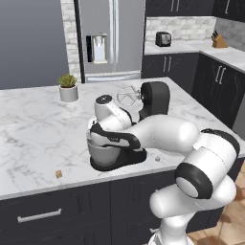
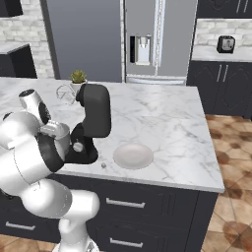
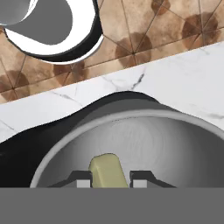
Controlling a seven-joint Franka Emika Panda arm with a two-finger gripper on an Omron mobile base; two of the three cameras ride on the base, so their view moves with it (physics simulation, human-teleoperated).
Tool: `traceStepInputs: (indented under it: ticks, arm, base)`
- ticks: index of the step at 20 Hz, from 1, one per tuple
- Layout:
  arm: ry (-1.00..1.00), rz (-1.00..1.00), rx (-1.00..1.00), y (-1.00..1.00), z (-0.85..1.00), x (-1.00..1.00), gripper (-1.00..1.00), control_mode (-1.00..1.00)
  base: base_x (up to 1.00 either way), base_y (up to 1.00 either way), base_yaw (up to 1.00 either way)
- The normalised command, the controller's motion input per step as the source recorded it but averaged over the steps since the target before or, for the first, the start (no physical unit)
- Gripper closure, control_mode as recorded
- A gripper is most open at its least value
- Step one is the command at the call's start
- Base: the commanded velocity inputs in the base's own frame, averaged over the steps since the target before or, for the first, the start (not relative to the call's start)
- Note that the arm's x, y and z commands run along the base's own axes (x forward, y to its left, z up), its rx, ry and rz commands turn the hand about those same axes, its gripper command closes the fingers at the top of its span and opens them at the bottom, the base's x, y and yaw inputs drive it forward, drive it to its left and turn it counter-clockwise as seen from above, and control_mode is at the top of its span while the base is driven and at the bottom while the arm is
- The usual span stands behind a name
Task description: Add butter and sugar cubes to the stand mixer bowl and then turn on the stand mixer to begin making frosting.
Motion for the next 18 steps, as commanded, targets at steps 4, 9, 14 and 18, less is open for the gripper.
traceStepInputs:
  ticks: [4,9,14,18]
  arm:
    - [0.06,0.00,0.00,0.13,-0.39,0.38,1.00,-1.00]
    - [0.03,0.00,-0.01,0.08,-0.42,0.29,-1.00,-1.00]
    - [0.00,0.00,0.00,0.01,-0.13,0.08,-1.00,-1.00]
    - [-0.01,0.00,0.00,-0.01,0.07,-0.14,-1.00,-1.00]
  base:
    - [0.00,0.00,0.00]
    - [0.00,0.00,0.00]
    - [0.00,0.00,0.00]
    - [0.00,0.00,0.00]
